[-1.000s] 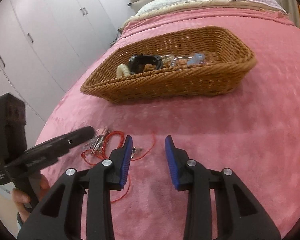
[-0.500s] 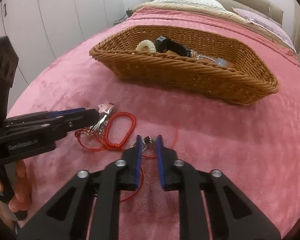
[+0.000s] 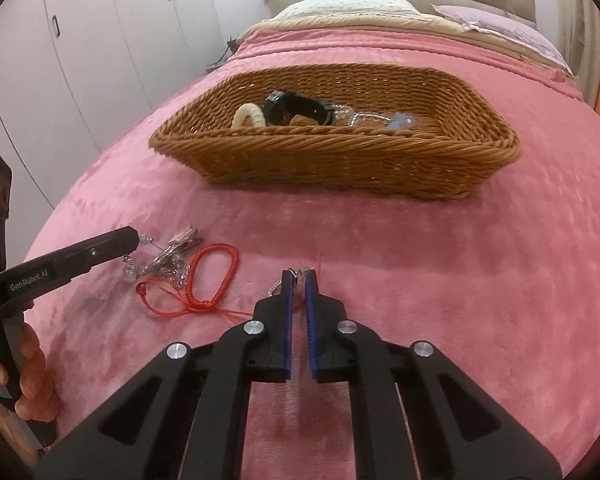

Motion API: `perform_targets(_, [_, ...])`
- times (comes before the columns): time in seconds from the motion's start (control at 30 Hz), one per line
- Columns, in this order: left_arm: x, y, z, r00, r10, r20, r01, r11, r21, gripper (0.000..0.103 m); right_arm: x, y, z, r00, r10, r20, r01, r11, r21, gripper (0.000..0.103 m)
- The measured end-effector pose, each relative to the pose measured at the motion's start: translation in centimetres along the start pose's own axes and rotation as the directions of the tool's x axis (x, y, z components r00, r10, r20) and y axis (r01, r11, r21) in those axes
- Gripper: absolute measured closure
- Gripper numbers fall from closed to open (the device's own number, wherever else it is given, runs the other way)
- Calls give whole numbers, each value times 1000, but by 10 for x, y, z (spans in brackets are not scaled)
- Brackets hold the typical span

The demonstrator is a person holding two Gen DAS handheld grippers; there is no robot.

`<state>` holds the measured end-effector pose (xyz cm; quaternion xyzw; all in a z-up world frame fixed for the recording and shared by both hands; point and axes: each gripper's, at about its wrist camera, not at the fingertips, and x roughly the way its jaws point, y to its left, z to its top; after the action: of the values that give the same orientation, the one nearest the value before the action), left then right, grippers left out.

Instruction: Organize jewelry

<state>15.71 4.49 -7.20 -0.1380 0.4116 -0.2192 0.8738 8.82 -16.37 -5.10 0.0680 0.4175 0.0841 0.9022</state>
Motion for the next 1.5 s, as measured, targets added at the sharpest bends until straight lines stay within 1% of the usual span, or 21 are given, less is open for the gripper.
perform_targets(0.1, [-6, 4, 1, 1000, -9, 15, 9, 1000, -11, 96, -2, -3, 0, 1000, 2, 8, -2, 1000, 16, 98])
perform_targets(0.2, [-19, 6, 3, 999, 6, 54, -6, 1000, -11, 96, -7, -7, 1, 999, 20, 37, -21, 999, 32, 98])
perform_targets(0.3, [-36, 10, 8, 996, -4, 87, 5, 1000, -19, 96, -14, -12, 2, 997, 34, 70, -38, 998, 52, 98])
perform_targets(0.4, [-48, 11, 9, 995, -8, 99, 10, 1000, -15, 96, -14, -18, 2, 996, 53, 71, -58, 995, 77, 98])
perform_targets(0.57, [-42, 23, 7, 995, 89, 39, -88, 996, -25, 95, -11, -30, 3, 993, 108, 56, -114, 986, 119, 98])
perform_targets(0.63, [-34, 26, 6, 995, 103, 2, -103, 994, -22, 95, -9, -32, 4, 987, 157, 42, -161, 979, 127, 97])
perform_targets(0.7, [-28, 28, 3, 991, 133, -19, -133, 991, -6, 95, -10, -31, 3, 986, 165, 38, -169, 977, 130, 93])
perform_targets(0.73, [-25, 27, 1, 989, 145, -30, -145, 989, 3, 95, -10, -31, 3, 985, 167, 39, -170, 976, 133, 85])
perform_targets(0.8, [-19, 27, -2, 986, 158, -56, -157, 987, 12, 95, -12, -33, 3, 986, 157, 49, -162, 977, 138, 58])
perform_targets(0.83, [-17, 29, -3, 985, 154, -73, -154, 988, 12, 95, -14, -32, 3, 988, 147, 52, -153, 979, 137, 52])
perform_targets(0.93, [-21, 32, -5, 989, 134, -71, -134, 991, 7, 86, -14, -23, 4, 993, 109, 47, -113, 989, 98, 50])
perform_targets(1.0, [-26, 33, -7, 989, 131, -64, -131, 991, 9, 75, -12, -11, 3, 998, 47, 31, -49, 998, 47, 50])
perform_targets(1.03, [-29, 36, -7, 990, 126, -57, -126, 992, -5, 72, -11, -7, 2, 999, 30, 29, -31, 999, 30, 50])
perform_targets(1.17, [-32, 46, -6, 996, 87, -37, -89, 995, -54, 71, -10, 1, 0, 999, -16, 39, 16, 1000, -1, 50])
perform_targets(1.2, [-30, 45, -6, 995, 95, -42, -97, 994, -46, 70, -10, -1, 0, 999, -20, 38, 20, 1000, 7, 50])
perform_targets(1.27, [-24, 35, -7, 990, 136, -50, -135, 991, 7, 64, -12, -5, -1, 999, -23, 43, 22, 999, 26, 50])
perform_targets(1.3, [-23, 30, -8, 985, 164, -49, -163, 986, 29, 64, -14, -8, -1, 998, -26, 52, 24, 999, 40, 50])
perform_targets(1.37, [-16, 15, -11, 965, 259, -38, -254, 963, 95, 64, -18, -10, -3, 997, -40, 62, 37, 998, 49, 50])
perform_targets(1.43, [-9, 1, -15, 937, 349, -20, -342, 926, 163, 72, -21, -6, -8, 997, -53, 54, 51, 998, 27, 50])
perform_targets(1.47, [-4, -8, -17, 917, 400, -7, -389, 897, 211, 79, -21, -3, -10, 998, -54, 38, 54, 998, 11, 50])
perform_targets(1.5, [-4, -11, -18, 912, 410, 0, -400, 889, 225, 86, -20, 1, -13, 998, -56, 26, 56, 998, -10, 51])
